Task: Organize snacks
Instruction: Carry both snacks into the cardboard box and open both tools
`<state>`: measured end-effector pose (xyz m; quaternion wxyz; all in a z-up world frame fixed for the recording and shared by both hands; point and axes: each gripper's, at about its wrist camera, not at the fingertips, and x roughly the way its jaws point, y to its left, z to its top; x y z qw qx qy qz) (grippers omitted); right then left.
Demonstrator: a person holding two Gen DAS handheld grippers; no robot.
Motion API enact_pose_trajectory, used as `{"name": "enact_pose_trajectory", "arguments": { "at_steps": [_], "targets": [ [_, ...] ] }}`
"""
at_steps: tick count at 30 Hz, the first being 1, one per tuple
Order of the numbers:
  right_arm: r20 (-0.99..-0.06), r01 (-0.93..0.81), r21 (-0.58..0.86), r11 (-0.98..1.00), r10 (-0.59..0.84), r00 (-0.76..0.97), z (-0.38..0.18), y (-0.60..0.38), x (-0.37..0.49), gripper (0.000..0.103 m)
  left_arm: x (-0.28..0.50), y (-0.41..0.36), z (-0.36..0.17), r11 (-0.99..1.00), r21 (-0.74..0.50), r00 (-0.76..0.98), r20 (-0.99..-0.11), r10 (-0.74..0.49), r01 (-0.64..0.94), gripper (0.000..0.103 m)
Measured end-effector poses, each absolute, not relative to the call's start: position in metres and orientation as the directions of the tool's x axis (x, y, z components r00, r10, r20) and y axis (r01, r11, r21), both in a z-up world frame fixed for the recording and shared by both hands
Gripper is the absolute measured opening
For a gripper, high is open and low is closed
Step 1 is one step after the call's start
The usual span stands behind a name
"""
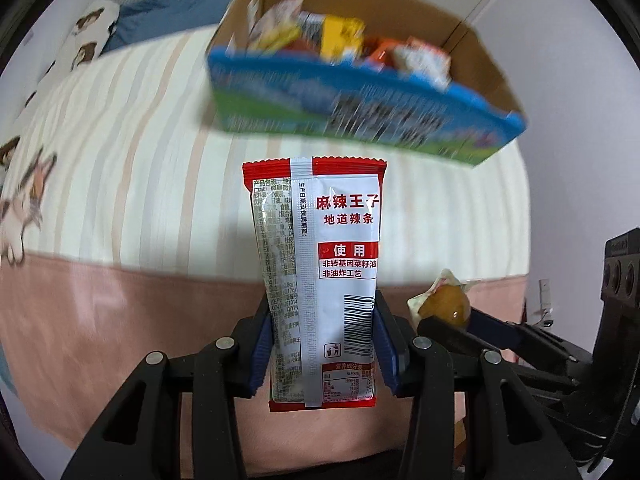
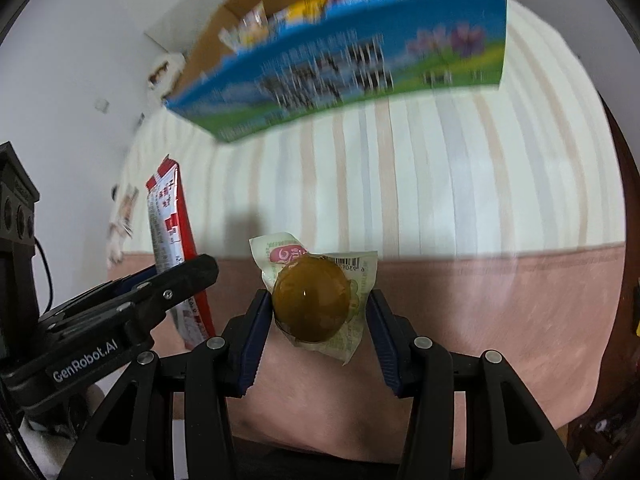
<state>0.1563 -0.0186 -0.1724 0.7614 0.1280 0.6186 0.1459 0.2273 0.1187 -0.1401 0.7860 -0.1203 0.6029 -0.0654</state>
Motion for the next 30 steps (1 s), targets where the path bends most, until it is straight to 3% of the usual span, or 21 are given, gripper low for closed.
{"name": "enact_pose_trajectory", "arguments": {
  "at_steps": [9, 16, 24, 30],
  "targets": [
    [-0.851, -0.093, 0.402, 0.911, 0.409, 0.330, -0.101, -0.031, 0.209, 0.051, 0.300, 0.104, -0.076, 0.955, -0.296, 0.356, -0.890, -0.284, 0.019, 0.042],
    [-0.832, -0.106, 0.381, 0.918, 0.391, 0.394, -0.076, -0.020, 0.271, 0.051, 0.374, 0.096, -0.049, 0.958, -0.284, 0.379, -0.882, -0.280, 0.047, 0.042],
    [-0.863, -0.095, 0.345, 0.934, 0.355, 0.359, -0.101, -0.008, 0.342, 0.051, 0.456, 0.105, -0.072, 0.969, -0.244, 0.281, -0.928, -0.243, 0.030, 0.042],
    [-0.899, -0.080, 0.325, 0.942, 0.334, 0.282, -0.140, 0.000, 0.373, 0.051, 0.490, 0.113, -0.122, 0.974, -0.225, 0.133, -0.966, -0.223, -0.005, 0.042]
  ]
}}
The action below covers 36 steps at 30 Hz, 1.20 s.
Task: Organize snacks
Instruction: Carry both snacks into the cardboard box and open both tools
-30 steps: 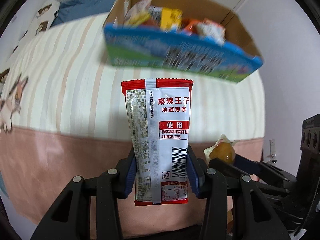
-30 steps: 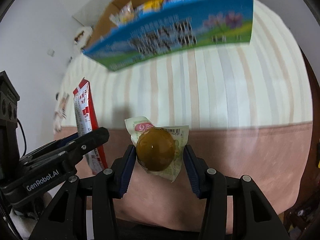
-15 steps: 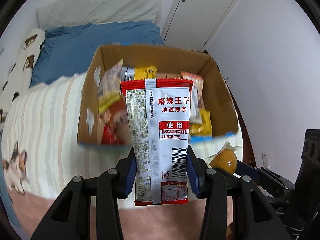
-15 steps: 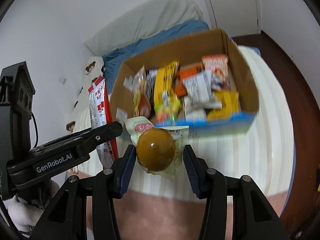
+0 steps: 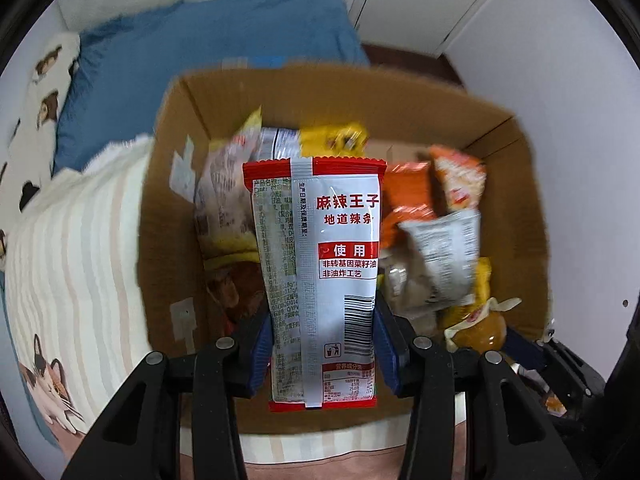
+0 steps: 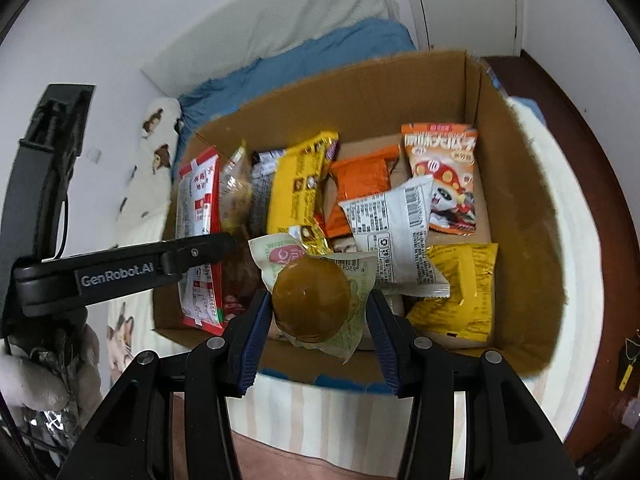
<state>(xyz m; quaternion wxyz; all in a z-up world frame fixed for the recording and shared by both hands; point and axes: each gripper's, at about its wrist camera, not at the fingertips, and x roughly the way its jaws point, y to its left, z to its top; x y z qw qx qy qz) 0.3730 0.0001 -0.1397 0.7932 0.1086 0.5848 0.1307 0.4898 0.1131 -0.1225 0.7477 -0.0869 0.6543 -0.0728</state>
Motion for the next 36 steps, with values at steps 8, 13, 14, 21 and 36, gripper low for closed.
{"name": "enact_pose_trajectory", "arguments": {
  "at_steps": [8, 13, 14, 21, 36],
  "targets": [
    [-0.924, -0.065, 0.338, 0.939, 0.345, 0.164, -0.185, 0.005, 0.384, 0.053, 0.483, 0.121, -0.169, 0.969, -0.242, 0.009, -0.970, -0.242, -0.052, 0.044],
    [-0.932, -0.059, 0.326, 0.943, 0.331, 0.145, -0.190, 0.010, 0.388, 0.067, 0.476, 0.122, -0.169, 0.974, -0.220, 0.009, -0.976, -0.220, -0.060, 0.049],
    [-0.933, -0.057, 0.320, 0.946, 0.325, 0.151, -0.187, 0.011, 0.389, 0.076, 0.475, 0.122, -0.168, 0.975, -0.213, 0.011, -0.977, -0.212, -0.060, 0.055],
    [-0.941, -0.022, 0.289, 0.957, 0.288, 0.177, -0.174, 0.005, 0.392, 0.091, 0.465, 0.123, -0.148, 0.973, -0.220, 0.057, -0.975, -0.216, -0.064, 0.084],
    [-0.965, -0.002, 0.133, 0.991, 0.130, 0.230, -0.160, -0.009, 0.388, 0.100, 0.434, 0.116, -0.125, 0.986, -0.157, 0.156, -0.977, -0.148, -0.048, 0.098]
  ]
}}
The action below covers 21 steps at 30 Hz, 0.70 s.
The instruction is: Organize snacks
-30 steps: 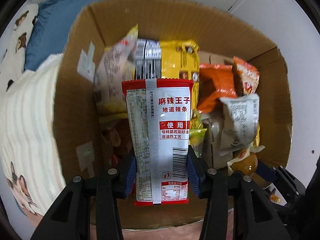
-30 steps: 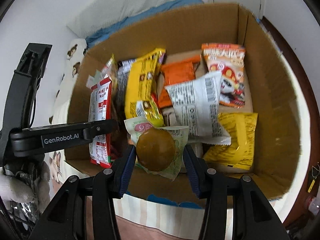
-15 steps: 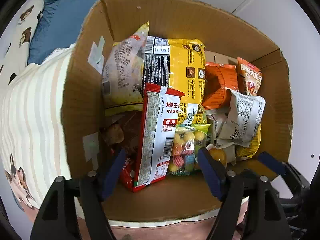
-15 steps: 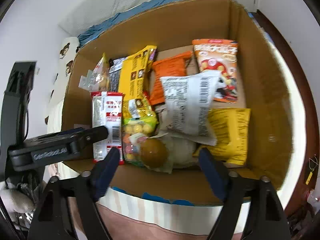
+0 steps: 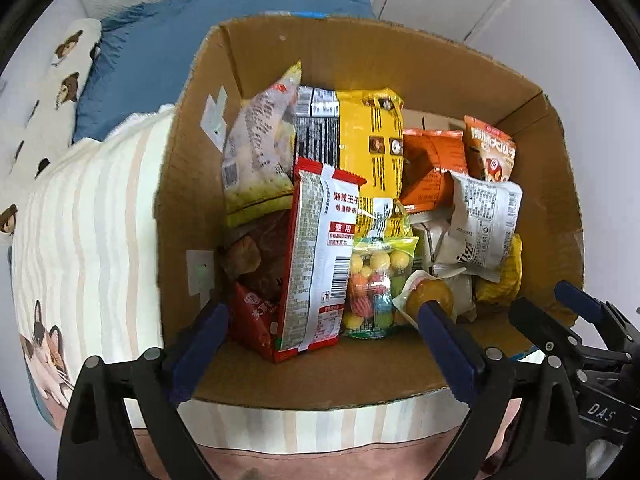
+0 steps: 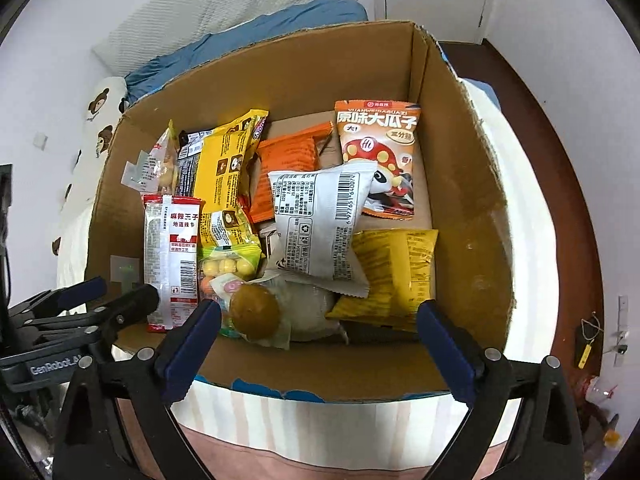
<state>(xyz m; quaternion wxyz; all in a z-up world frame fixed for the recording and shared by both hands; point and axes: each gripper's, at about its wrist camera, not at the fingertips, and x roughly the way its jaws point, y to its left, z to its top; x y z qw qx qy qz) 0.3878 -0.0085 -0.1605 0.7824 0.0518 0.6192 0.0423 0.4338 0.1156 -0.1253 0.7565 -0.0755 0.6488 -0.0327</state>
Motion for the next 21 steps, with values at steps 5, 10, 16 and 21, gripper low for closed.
{"name": "enact_pose_trajectory", "arguments": {
  "at_steps": [5, 10, 16, 21],
  "targets": [
    [-0.961, -0.004, 0.117, 0.993, 0.114, 0.251, -0.152, -0.011, 0.381, 0.100, 0.427, 0.121, -0.109, 0.989, -0.137, 0.213, -0.970, -0.121, -0.060, 0.098],
    [-0.954, -0.017, 0.100, 0.995, 0.101, 0.282, -0.141, -0.010, 0.370, 0.100, 0.416, 0.122, -0.092, 0.991, -0.120, 0.265, -0.959, -0.099, -0.066, 0.098],
    [-0.932, -0.051, 0.074, 0.996, 0.087, 0.353, -0.114, -0.009, 0.343, 0.100, 0.385, 0.120, -0.061, 0.993, -0.085, 0.361, -0.931, -0.052, -0.077, 0.098],
    [-0.897, -0.063, 0.079, 0.995, 0.099, 0.432, -0.082, -0.015, 0.311, 0.101, 0.349, 0.118, -0.029, 0.995, -0.061, 0.456, -0.890, -0.018, -0.079, 0.098]
  ]
}}
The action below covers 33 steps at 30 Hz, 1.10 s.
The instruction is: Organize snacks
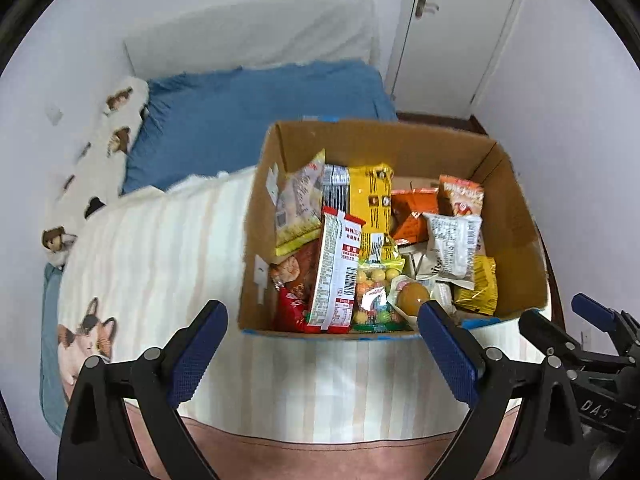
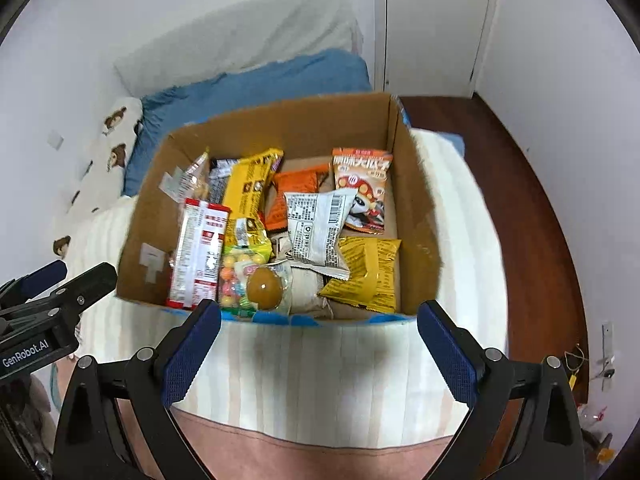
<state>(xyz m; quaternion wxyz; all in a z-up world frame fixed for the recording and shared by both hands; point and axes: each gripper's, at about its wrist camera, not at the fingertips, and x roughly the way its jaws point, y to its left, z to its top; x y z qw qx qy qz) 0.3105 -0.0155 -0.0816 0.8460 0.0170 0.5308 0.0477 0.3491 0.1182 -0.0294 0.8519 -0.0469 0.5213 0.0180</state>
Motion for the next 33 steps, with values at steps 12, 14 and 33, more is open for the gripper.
{"name": "enact_pose_trajectory", "arguments": {
  "at_steps": [12, 14, 33],
  "targets": [
    [-0.807, -0.109, 0.098, 0.989, 0.143, 0.573, -0.011, -0.027, 0.205, 0.101, 0.251, 0.106, 0.022, 0.995, -0.073, 0.575, -0.818, -0.024, -0.063, 0.098],
    [-0.793, -0.115, 0.088, 0.989, 0.140, 0.592, -0.002, -0.028, 0.185, 0.101, 0.233, 0.103, 0.031, 0.995, -0.073, 0.594, -0.805, -0.022, -0.062, 0.098],
    [-0.706, -0.134, 0.058, 0.989, 0.136, 0.695, 0.059, -0.042, 0.076, 0.103, 0.138, 0.092, 0.069, 0.997, -0.054, 0.678, -0.735, -0.003, -0.054, 0.098]
  ]
}}
